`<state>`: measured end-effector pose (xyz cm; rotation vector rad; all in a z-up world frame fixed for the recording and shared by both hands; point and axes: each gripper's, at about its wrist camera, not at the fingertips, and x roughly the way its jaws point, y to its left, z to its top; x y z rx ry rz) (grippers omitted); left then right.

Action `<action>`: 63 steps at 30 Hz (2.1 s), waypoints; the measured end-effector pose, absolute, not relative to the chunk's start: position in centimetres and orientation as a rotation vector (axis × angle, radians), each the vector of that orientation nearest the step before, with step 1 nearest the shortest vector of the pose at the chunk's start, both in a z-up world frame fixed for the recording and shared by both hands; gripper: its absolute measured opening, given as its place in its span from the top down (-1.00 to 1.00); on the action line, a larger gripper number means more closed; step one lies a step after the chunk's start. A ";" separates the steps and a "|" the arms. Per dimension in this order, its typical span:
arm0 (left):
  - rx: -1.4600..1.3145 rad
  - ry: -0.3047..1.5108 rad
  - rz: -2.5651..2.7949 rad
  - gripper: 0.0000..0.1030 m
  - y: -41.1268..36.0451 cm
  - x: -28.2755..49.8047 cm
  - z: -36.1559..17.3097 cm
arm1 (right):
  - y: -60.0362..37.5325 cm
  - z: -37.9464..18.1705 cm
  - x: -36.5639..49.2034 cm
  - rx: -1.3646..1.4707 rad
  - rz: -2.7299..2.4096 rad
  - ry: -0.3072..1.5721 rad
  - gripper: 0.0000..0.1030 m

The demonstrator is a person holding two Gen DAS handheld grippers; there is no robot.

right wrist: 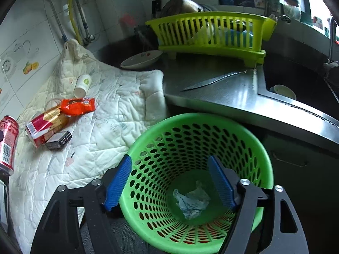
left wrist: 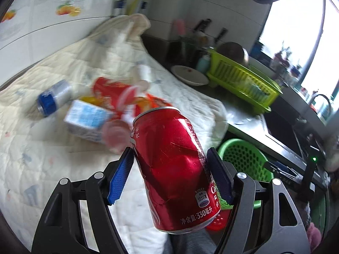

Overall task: Collect trash
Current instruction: 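Carry the foil into the green wastebasket and open the right gripper while the left lifts the can, then move the red can over the green wastebasket and open the left gripper, then grasp the red-white drink bottle on the cloth with the left gripper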

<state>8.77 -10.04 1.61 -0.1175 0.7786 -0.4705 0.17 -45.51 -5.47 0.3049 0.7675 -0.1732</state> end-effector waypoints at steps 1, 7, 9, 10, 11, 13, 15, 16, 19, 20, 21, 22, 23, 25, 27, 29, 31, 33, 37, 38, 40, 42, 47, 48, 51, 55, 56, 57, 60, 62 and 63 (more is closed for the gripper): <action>-0.109 0.780 -0.495 -0.36 -11.1 8.7 1.5 | -45.7 -5.2 -0.2 0.301 -0.178 0.760 -0.56; -0.041 0.814 -0.670 -0.36 -20.3 8.3 0.5 | -47.4 -3.9 -2.5 0.273 -0.204 0.726 -0.63; -0.019 0.827 -0.704 -0.36 -23.3 8.3 -0.2 | -47.9 -3.5 -3.3 0.259 -0.223 0.714 -0.66; -0.014 0.840 -0.737 -0.36 -24.7 8.4 -0.6 | -48.0 -3.4 -3.6 0.253 -0.225 0.711 -0.70; -0.005 0.850 -0.754 -0.36 -25.9 8.4 -1.1 | -48.2 -3.3 -4.0 0.247 -0.230 0.707 -0.71; 0.017 0.863 -0.779 -0.36 -28.2 8.4 -1.9 | -48.8 -3.1 -4.9 0.243 -0.242 0.694 -0.74; 0.044 0.883 -0.795 -0.36 -30.6 8.4 -3.0 | -49.4 -3.1 -5.6 0.248 -0.252 0.684 -0.74; 0.057 0.895 -0.803 -0.36 -31.6 8.4 -3.5 | -49.6 -3.1 -5.7 0.252 -0.253 0.681 -0.74; 0.113 0.939 -0.819 -0.37 -34.7 8.4 -5.5 | -50.4 -3.3 -6.4 0.266 -0.264 0.678 -0.75; 0.122 0.953 -0.827 -0.37 -35.3 8.4 -6.0 | -50.7 -3.5 -6.6 0.271 -0.267 0.678 -0.75; 0.131 0.964 -0.828 -0.37 -35.6 8.3 -6.5 | -51.0 -3.6 -6.8 0.278 -0.271 0.679 -0.75; 0.145 0.976 -0.827 -0.37 -36.3 8.2 -7.1 | -51.3 -3.8 -6.9 0.284 -0.275 0.678 -0.75; 0.160 0.983 -0.828 -0.38 -36.9 8.2 -7.6 | -51.6 -4.0 -7.1 0.293 -0.277 0.681 -0.75; 0.190 1.005 -0.816 -0.39 -37.8 8.2 -8.7 | -52.0 -4.3 -7.2 0.307 -0.281 0.685 -0.75; 0.192 1.034 -0.823 -0.39 -38.2 8.2 -9.6 | -52.2 -4.5 -7.3 0.317 -0.282 0.690 -0.75; 0.202 1.046 -0.818 -0.45 -38.4 8.3 -10.3 | -52.3 -4.8 -7.4 0.321 -0.285 0.695 -0.75; 0.201 1.068 -0.820 -0.51 -38.4 8.3 -10.9 | -52.2 -5.0 -7.4 0.323 -0.280 0.699 -0.75; 0.196 1.068 -0.818 -0.51 -37.9 8.2 -10.9 | -51.9 -4.9 -7.3 0.318 -0.278 0.701 -0.75; 0.183 1.031 -0.808 -0.51 -36.0 7.9 -9.7 | -51.0 -4.6 -7.0 0.310 -0.267 0.706 -0.75; 0.179 1.020 -0.803 -0.51 -35.5 7.9 -9.4 | -50.6 -4.5 -6.9 0.307 -0.259 0.705 -0.75; 0.165 0.991 -0.788 -0.51 -33.9 7.7 -8.2 | -49.8 -4.1 -6.6 0.300 -0.240 0.700 -0.75; 0.146 0.969 -0.768 -0.51 -32.2 7.8 -7.2 | -48.9 -3.6 -6.2 0.291 -0.220 0.693 -0.75; 0.126 0.898 -0.705 -0.51 -27.6 8.1 -4.7 | -46.0 -2.3 -4.6 0.267 -0.154 0.675 -0.77; 0.124 0.882 -0.689 -0.51 -26.6 8.1 -4.1 | -45.5 -2.1 -4.4 0.264 -0.144 0.673 -0.77; 0.117 0.835 -0.641 -0.51 -23.9 8.5 -2.5 | -43.7 -1.5 -3.0 0.256 -0.099 0.671 -0.77; 0.115 0.777 -0.562 -0.51 -20.4 9.4 -0.4 | -41.3 -0.7 -1.5 0.236 -0.051 0.667 -0.77; 0.117 0.760 -0.533 -0.51 -19.3 9.9 0.2 | -41.0 -0.6 -1.2 0.232 -0.045 0.666 -0.77; 0.118 0.750 -0.513 -0.51 -18.5 10.3 0.6 | -40.3 -0.3 -0.8 0.223 -0.033 0.663 -0.77; 0.108 0.733 -0.441 -0.51 -15.8 12.0 1.7 | -39.1 0.4 0.2 0.214 -0.005 0.656 -0.77; 0.099 0.732 -0.401 -0.51 -14.3 13.3 2.2 | -38.4 0.8 0.8 0.210 0.013 0.653 -0.77; 0.094 0.740 -0.383 -0.51 -13.6 14.0 2.2 | -38.0 1.0 1.1 0.208 0.022 0.651 -0.77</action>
